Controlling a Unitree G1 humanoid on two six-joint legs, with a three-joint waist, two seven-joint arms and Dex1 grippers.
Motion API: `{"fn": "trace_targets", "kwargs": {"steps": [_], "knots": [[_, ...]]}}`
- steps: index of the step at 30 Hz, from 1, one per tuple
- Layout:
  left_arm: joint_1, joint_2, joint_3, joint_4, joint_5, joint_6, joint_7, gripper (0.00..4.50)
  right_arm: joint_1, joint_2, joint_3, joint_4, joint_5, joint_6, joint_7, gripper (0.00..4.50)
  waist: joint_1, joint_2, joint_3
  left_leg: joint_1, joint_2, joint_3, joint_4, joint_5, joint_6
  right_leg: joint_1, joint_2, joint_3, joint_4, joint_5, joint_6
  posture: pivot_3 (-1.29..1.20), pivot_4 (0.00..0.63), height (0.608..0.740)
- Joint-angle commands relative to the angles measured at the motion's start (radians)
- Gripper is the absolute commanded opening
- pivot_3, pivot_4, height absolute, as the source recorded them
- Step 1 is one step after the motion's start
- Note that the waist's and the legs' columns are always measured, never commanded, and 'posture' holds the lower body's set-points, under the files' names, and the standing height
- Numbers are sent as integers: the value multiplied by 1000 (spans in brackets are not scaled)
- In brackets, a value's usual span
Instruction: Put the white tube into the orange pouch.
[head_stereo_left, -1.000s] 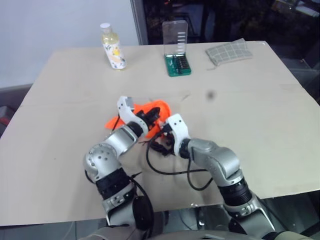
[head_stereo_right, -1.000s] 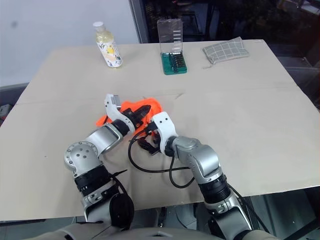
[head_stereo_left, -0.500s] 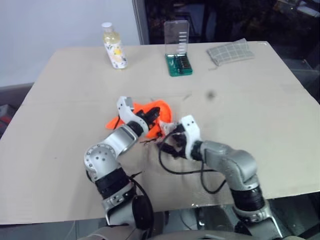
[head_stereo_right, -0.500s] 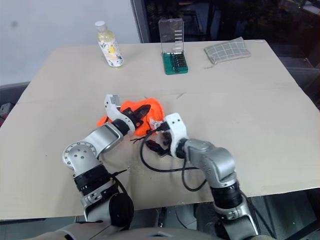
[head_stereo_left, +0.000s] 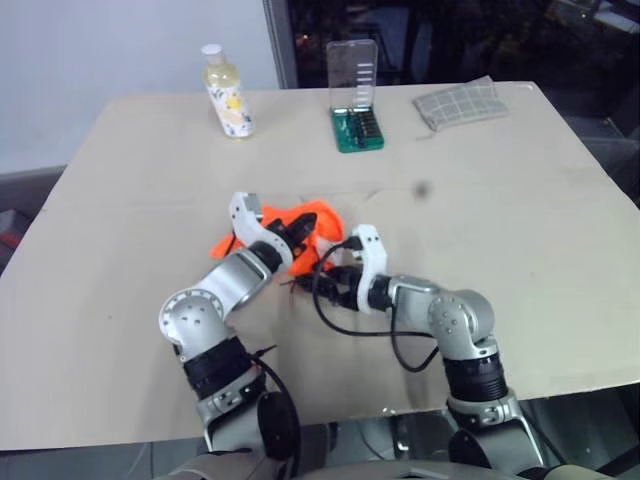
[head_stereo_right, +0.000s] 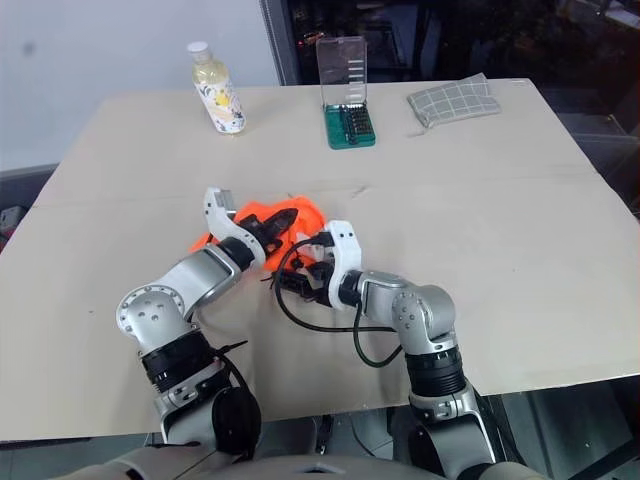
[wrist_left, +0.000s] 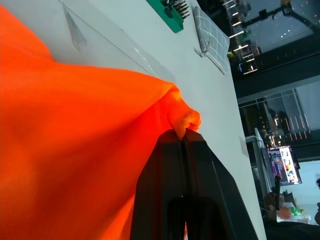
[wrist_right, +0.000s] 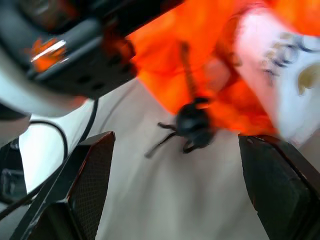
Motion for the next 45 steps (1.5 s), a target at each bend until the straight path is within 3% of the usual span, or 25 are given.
{"fn": "trace_targets", "kwargs": {"steps": [1, 10, 15, 29, 32, 37, 39, 42, 45], "knots": [[4, 10, -21, -14, -46, -24, 11, 0, 11, 123, -7, 34, 23, -43, -42, 3966, 0, 0, 0, 0, 0, 0, 0, 0, 0, 0, 0, 0, 0, 0, 0, 0, 150, 740], [10, 26, -43, 1, -80, -57, 31, 0, 9, 56, 126, 20, 58, -29, -3, 3966, -5, 0, 0, 2, 0, 0, 0, 0, -1, 1, 1, 0, 2, 0, 0, 0, 150, 740], [5, 27, -52, 19, -108, -89, 54, 0, 0, 10, 190, 32, -6, -98, 6, 3966, -3, 0, 0, 0, 0, 0, 0, 0, -1, 0, 1, 0, 1, 0, 0, 0, 150, 740], [38, 56, -107, 16, -180, -139, 94, 0, -18, 57, 156, 144, -46, -223, -37, 3966, 0, 0, 0, 1, 0, 0, 1, 0, -1, 1, 0, 0, 1, 0, 0, 0, 150, 740], [43, 62, -119, 18, -188, -150, 96, 0, -18, 49, 157, 146, -40, -229, -35, 3154, 1, 0, 0, 1, 0, -1, 1, 1, -1, 2, 0, -1, 1, 0, 0, 0, 150, 740], [45, 72, -134, 26, -203, -172, 102, 0, -20, 41, 152, 146, -35, -231, -34, 743, 0, 0, 0, 1, 0, -1, 1, 1, -1, 1, 0, 0, 1, 0, 0, 0, 150, 740], [48, 77, -141, 28, -209, -179, 103, 0, -18, 37, 150, 142, -32, -230, -35, 52, 0, -1, 0, 1, 0, -1, 0, 0, -1, 1, 1, 0, 1, 0, 0, 0, 150, 740], [54, 88, -148, 31, -217, -190, 100, 0, -13, 16, 149, 121, -29, -232, -27, 52, 1, -1, 0, 1, 0, -1, 1, 1, -1, 2, 0, 0, 1, 0, 0, 0, 150, 740], [55, 99, -153, 34, -216, -200, 95, 0, 13, -54, 164, 20, 22, -240, 93, 52, 3, -1, 0, 1, 0, -1, 1, 1, -1, 2, 0, -1, 1, 0, 0, 0, 150, 740]]}}
